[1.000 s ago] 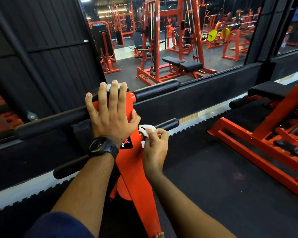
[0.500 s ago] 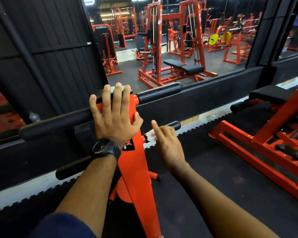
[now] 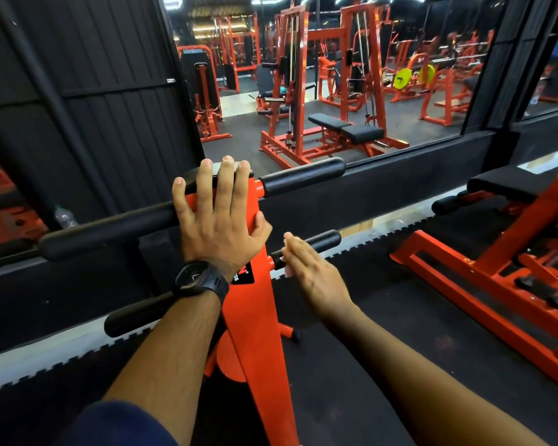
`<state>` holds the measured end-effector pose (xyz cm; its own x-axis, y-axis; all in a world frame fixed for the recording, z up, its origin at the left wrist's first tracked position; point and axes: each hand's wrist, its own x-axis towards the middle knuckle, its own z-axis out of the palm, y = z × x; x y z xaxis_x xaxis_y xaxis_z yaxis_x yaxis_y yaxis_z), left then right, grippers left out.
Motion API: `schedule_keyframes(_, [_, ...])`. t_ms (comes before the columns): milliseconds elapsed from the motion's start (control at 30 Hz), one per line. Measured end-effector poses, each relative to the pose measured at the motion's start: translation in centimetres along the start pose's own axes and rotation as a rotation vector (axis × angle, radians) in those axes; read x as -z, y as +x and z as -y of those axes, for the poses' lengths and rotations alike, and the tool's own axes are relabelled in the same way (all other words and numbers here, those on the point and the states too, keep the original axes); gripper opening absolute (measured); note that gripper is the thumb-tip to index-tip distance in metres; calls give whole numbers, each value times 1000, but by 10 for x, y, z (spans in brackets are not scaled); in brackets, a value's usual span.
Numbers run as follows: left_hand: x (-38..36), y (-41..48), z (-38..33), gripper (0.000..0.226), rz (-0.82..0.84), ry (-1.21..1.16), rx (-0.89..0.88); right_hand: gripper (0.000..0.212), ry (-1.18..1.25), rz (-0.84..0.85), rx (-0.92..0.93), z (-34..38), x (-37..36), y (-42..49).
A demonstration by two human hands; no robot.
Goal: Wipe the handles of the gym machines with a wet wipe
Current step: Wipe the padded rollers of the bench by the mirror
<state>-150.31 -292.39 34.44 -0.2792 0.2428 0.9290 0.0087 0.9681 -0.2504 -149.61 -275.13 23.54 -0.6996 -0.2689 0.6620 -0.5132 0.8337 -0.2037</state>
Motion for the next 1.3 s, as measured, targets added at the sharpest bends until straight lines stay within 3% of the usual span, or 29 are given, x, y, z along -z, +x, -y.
schedule_keyframes(67, [0, 0, 0, 72, 3, 1, -1, 36, -106, -8, 144, -9, 3, 2])
schedule_keyframes(233, [0, 0, -1, 71, -3, -1, 3, 19, -31, 2, -90, -13, 24, 17])
schedule_keyframes(333, [-1, 0, 0, 72, 8, 4, 1, 26, -74, 100, 149, 5, 17, 16])
schedule_keyframes(367, [-1, 0, 0, 72, 8, 2, -2, 33, -88, 112, 165, 2, 17, 17])
schedule_keyframes(467, [-2, 0, -1, 72, -7, -19, 6, 65, -150, 47, -17, -20, 27, 20])
schedule_keyframes(600, [-2, 0, 0, 72, -12, -32, 6, 80, -221, 58, -77, -9, 26, 11])
schedule_keyframes(767, [-1, 0, 0, 73, -5, -34, 6, 43, -55, -27, -170, -11, 26, 18])
schedule_keyframes(900, [0, 0, 1, 73, -1, -29, 1, 17, 5, 63, 99, 1, 19, 15])
schedule_keyframes(967, [0, 0, 1, 73, -8, -31, 4, 23, -22, 22, 37, -6, 24, 17])
schedule_keyframes(1067, [-1, 0, 0, 73, -11, -31, 0, 42, -119, -18, -224, -15, 28, 15])
schedule_keyframes(1167, [-1, 0, 0, 73, -9, -31, 2, 39, -120, -5, -335, -2, 20, 10])
schedule_keyframes(1300, [-1, 1, 2, 73, -18, -16, -7, 23, -79, 10, 101, 12, 5, 4])
